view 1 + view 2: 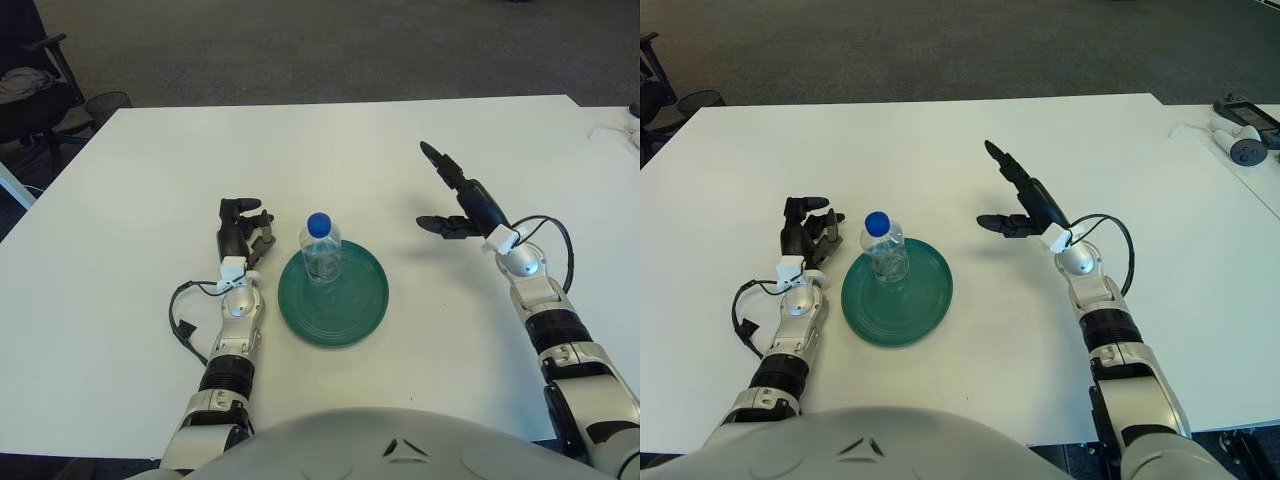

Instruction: Put the bottle into the plate.

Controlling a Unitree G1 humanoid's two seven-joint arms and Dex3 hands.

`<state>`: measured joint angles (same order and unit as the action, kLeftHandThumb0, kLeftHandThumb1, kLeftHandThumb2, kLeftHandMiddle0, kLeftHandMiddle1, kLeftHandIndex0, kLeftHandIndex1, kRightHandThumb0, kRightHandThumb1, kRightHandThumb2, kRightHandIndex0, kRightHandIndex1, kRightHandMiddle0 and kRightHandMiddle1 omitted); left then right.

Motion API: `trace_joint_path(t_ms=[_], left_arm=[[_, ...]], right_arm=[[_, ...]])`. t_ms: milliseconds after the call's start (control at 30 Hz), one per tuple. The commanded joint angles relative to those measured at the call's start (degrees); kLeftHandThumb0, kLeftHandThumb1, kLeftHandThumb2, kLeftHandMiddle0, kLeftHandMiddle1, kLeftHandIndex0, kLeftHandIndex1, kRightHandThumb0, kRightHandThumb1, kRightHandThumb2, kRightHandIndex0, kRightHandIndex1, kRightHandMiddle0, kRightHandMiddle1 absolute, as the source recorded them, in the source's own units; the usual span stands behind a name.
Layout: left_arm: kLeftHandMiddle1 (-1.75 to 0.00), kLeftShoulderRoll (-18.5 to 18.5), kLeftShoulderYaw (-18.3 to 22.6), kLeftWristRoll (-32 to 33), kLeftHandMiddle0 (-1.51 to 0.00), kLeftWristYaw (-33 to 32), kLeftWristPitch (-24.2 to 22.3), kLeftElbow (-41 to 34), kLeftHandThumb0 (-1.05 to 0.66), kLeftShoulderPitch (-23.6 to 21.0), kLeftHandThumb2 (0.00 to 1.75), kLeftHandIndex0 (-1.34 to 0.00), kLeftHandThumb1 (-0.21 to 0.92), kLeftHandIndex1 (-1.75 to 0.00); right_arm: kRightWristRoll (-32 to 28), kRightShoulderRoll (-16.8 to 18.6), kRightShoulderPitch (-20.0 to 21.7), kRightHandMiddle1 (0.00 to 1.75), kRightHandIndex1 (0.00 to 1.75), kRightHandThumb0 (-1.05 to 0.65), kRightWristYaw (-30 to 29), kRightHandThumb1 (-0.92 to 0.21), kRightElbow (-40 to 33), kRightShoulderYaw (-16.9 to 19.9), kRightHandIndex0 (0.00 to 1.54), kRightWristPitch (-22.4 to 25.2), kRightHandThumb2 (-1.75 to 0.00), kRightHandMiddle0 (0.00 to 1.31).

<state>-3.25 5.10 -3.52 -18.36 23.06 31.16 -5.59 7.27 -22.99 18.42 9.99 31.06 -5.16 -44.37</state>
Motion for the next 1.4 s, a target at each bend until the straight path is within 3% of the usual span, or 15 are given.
trace_joint_path(t_ms=[0, 133, 167, 300, 367, 500, 700, 1367], left_arm=[[-1.19, 0.3, 0.1, -0.4, -0.61, 0.3, -2.1, 3.5, -0.37, 4.4, 0.72, -0.28, 0.78, -1.75], [-1.19, 0.4, 0.1, -0.6, -0.61, 0.2, -2.2, 3.5, -0.37, 4.4, 0.72, -0.28, 0.78, -1.75], [-1.19, 0.4, 0.1, -0.7, -0.61, 0.1, -2.2, 3.5, -0.37, 4.4, 0.72, -0.28, 0.78, -1.75], [-1.19, 0.5, 0.0, -1.0, -0.61, -0.3, -2.1, 3.7, -0.37, 4.4, 0.73, -0.28, 0.78, -1.75], [-1.19, 0.5, 0.0, -1.1, -0.61, -0.4, -2.1, 3.7, -0.37, 4.4, 0.73, -0.28, 0.77, -1.75], [-1.19, 0.5, 0.1, -1.0, -0.62, -0.3, -2.1, 3.4, -0.37, 4.4, 0.73, -0.28, 0.77, -1.75], [-1.19, 0.6, -0.1, -1.1, -0.62, 0.0, -1.9, 3.6, -0.37, 4.3, 0.74, -0.29, 0.76, -1.75], [-1.19, 0.6, -0.2, -1.0, -0.61, 0.3, -1.2, 4.0, -0.37, 3.9, 0.75, -0.29, 0.76, -1.75]], right_arm=[[-0.1, 0.5, -0.5, 0.0, 0.0, -1.05, 0.2, -0.92, -1.1, 0.7, 0.0, 0.6, -0.32, 0.0], [0.0, 0.6, -0.6, 0.0, 0.0, -1.05, 0.3, -0.92, -1.4, 0.8, 0.0, 0.8, -0.32, 0.0], [-2.9, 2.9, -1.1, 0.0, 0.0, -1.05, 0.8, -0.92, 1.3, 1.2, 0.0, -0.3, -0.32, 0.0], [-11.3, 12.5, -1.2, 0.47, 0.07, -0.96, 3.7, -0.92, 15.5, 3.4, 0.12, -4.7, -0.25, 0.0], [-12.4, 15.0, -0.5, 0.71, 0.31, -0.91, 5.0, -0.92, 20.4, 3.9, 0.11, -6.1, -0.23, 0.0], [-15.6, 19.0, -0.8, 0.9, 0.63, -0.84, 8.5, -0.89, 24.0, 5.0, 0.06, -8.1, -0.23, 0.0], [-20.1, 21.8, -0.7, 0.94, 0.83, -0.72, 15.1, -0.73, 25.7, 7.8, 0.06, -7.7, -0.47, 0.0], [-24.1, 28.9, 0.4, 1.15, 1.02, -0.37, 23.3, -0.41, 29.9, 14.3, 0.12, -0.7, -1.0, 0.0]])
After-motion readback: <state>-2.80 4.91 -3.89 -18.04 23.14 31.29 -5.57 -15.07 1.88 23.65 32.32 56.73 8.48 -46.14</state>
